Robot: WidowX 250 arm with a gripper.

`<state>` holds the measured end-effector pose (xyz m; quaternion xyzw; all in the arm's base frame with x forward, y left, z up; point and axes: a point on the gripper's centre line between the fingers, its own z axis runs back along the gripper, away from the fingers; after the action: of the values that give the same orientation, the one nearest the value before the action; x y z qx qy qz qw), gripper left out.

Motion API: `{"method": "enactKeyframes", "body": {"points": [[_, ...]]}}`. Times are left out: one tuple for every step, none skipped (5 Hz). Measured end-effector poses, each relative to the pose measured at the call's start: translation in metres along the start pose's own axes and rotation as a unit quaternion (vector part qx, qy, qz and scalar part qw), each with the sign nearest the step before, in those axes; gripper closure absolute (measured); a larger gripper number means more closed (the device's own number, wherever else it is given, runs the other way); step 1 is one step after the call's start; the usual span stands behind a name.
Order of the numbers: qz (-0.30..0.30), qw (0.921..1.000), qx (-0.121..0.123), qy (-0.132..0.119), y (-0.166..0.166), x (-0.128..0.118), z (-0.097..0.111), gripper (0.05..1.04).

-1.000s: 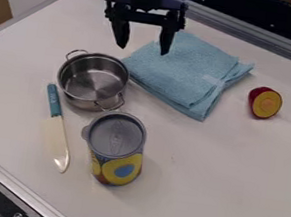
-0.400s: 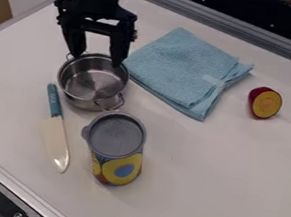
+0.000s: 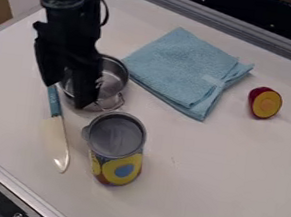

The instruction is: Moved the can to the upper right

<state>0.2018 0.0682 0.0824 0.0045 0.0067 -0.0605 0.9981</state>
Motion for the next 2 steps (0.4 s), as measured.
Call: {"method": "enactKeyframes", "body": {"points": [[-0.079,0.9968,0.0,0.004,-0.01,-0.028,-0.004,0.086],[-0.137,0.9897,-0.004,0.041,-0.017,-0.048,-0.01,0.086]]}}
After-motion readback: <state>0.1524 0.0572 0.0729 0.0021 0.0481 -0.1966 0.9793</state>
